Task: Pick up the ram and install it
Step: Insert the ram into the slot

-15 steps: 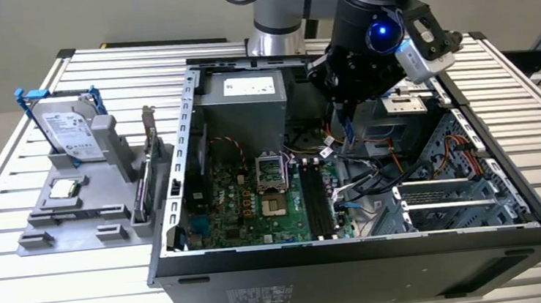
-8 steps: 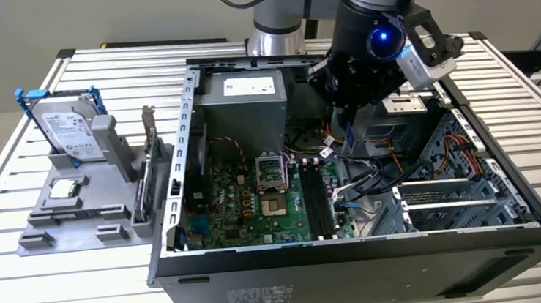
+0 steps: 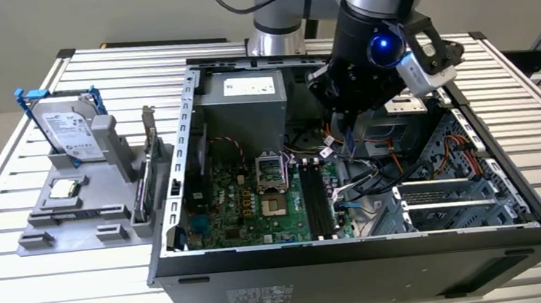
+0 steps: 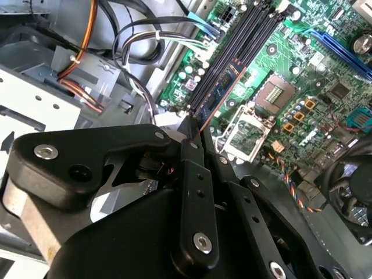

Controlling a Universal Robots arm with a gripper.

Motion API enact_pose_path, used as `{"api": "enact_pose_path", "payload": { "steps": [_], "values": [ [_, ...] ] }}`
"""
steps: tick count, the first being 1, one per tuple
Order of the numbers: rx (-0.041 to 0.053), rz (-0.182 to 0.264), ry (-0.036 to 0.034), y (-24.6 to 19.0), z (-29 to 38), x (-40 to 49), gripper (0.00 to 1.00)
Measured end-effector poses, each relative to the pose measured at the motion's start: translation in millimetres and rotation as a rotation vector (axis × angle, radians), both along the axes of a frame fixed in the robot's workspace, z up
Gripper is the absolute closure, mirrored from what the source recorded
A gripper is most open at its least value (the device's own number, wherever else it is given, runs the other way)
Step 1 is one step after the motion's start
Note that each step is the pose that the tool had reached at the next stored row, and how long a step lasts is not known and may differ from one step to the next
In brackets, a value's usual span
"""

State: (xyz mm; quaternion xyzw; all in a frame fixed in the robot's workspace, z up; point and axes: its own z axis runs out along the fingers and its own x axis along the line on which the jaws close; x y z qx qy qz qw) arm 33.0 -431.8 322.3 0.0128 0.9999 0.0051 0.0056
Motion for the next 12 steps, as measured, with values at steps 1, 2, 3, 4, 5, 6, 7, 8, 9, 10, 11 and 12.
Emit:
{"api": "enact_pose_path", "payload": {
  "steps": [1, 2, 3, 4, 5, 6, 7, 8, 9, 10, 11, 12],
  "values": [
    [0.0002, 0.000, 0.0000, -0.4, -0.7, -0.1, 1.00],
    [0.0004, 0.000, -0.0001, -0.7, -1.8, -0.1, 1.00],
    [0.0001, 0.000, 0.0000, -1.2, -2.6, -0.2, 1.00],
    [0.0001, 0.000, 0.0000, -1.8, -3.4, -0.3, 1.00],
    [0.0003, 0.000, -0.0001, -2.2, -4.5, -0.3, 1.00],
    [0.0002, 0.000, 0.0000, -2.7, -5.8, -0.4, 1.00],
    [0.0003, 0.000, 0.0001, -3.1, -7.3, -0.6, 1.00],
    [0.0002, 0.000, 0.0001, -3.6, -8.8, -0.9, 1.00],
    [0.0002, 0.000, 0.0001, -4.0, -10.4, -1.3, 1.00],
    [0.0002, 0.000, 0.0000, -4.4, -11.8, -1.7, 1.00],
    [0.0001, 0.000, 0.0000, -4.9, -12.7, -2.2, 1.00],
    [0.0001, 0.000, 0.0000, -5.3, -13.3, -2.7, 1.00]
  ]
}}
